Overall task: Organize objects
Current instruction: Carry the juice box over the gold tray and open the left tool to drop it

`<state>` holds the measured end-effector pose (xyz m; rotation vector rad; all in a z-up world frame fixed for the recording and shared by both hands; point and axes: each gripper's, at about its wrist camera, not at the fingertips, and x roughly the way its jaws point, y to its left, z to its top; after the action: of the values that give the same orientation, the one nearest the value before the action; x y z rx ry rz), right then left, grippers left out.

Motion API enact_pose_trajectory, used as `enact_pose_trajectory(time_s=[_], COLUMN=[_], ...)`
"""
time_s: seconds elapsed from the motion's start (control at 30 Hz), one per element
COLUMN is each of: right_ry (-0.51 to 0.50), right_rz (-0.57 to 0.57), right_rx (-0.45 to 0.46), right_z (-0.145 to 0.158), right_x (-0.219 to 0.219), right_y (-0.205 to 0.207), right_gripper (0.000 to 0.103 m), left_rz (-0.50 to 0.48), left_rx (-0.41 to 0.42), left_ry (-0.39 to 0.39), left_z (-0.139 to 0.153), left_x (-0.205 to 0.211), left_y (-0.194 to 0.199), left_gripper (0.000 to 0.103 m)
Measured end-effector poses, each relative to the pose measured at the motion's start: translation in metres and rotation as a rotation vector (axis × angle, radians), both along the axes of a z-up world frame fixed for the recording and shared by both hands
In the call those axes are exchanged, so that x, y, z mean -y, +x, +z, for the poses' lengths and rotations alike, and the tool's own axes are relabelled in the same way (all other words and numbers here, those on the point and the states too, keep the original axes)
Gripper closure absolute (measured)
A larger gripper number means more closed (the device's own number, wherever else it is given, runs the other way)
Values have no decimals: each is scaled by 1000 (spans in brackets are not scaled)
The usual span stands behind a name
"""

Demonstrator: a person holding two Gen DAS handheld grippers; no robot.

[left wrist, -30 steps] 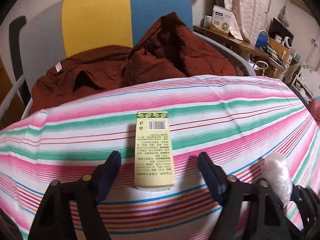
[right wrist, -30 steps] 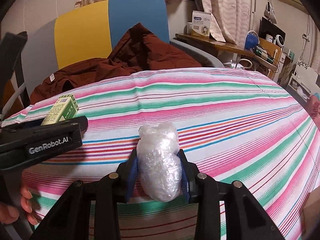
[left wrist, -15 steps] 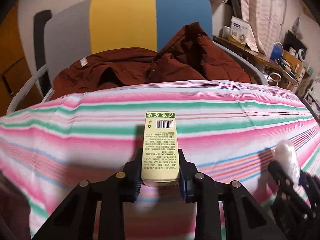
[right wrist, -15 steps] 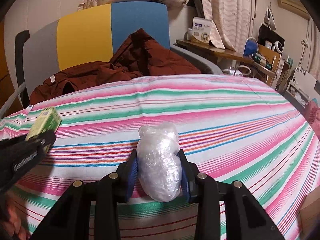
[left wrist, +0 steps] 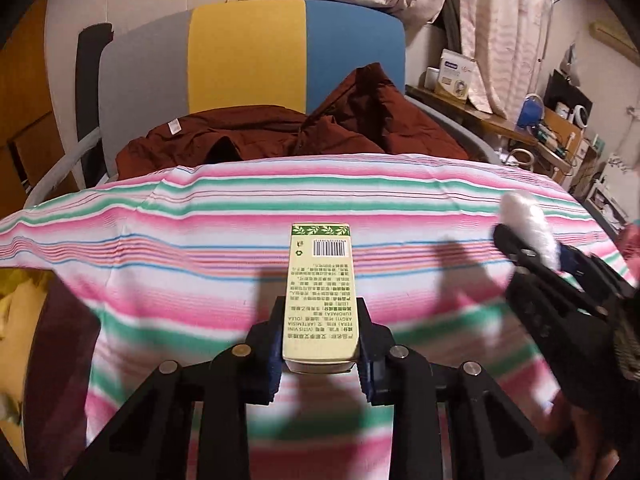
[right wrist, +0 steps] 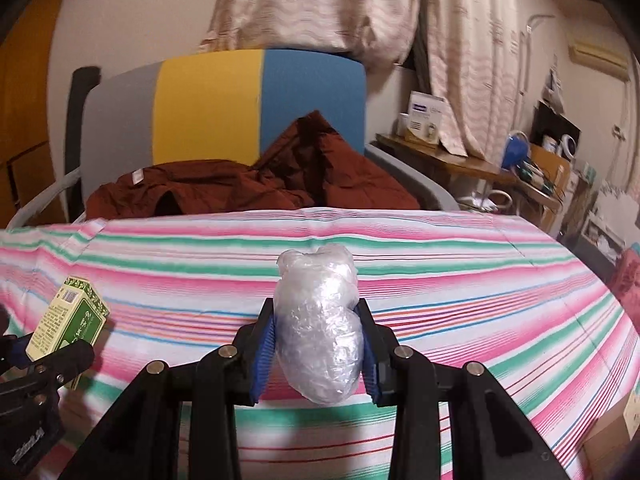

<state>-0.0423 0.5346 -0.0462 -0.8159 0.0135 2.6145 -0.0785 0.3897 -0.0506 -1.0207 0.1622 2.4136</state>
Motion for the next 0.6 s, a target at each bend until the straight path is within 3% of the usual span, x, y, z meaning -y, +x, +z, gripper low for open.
enact_pose_trajectory(time_s=[0.27,0.6], right_ry=[93,82], right_rz=[83,151], right_rx=[-5,-3], right_z=[3,7], right_x=[29,47], right_y=[4,27], right_gripper=[67,67], left_rz=[-44,-39], left_rx=[66,28], left_ry=[134,189], left_z=[19,56], left_x=[44,112], left_y=[32,63], left_gripper=[73,73])
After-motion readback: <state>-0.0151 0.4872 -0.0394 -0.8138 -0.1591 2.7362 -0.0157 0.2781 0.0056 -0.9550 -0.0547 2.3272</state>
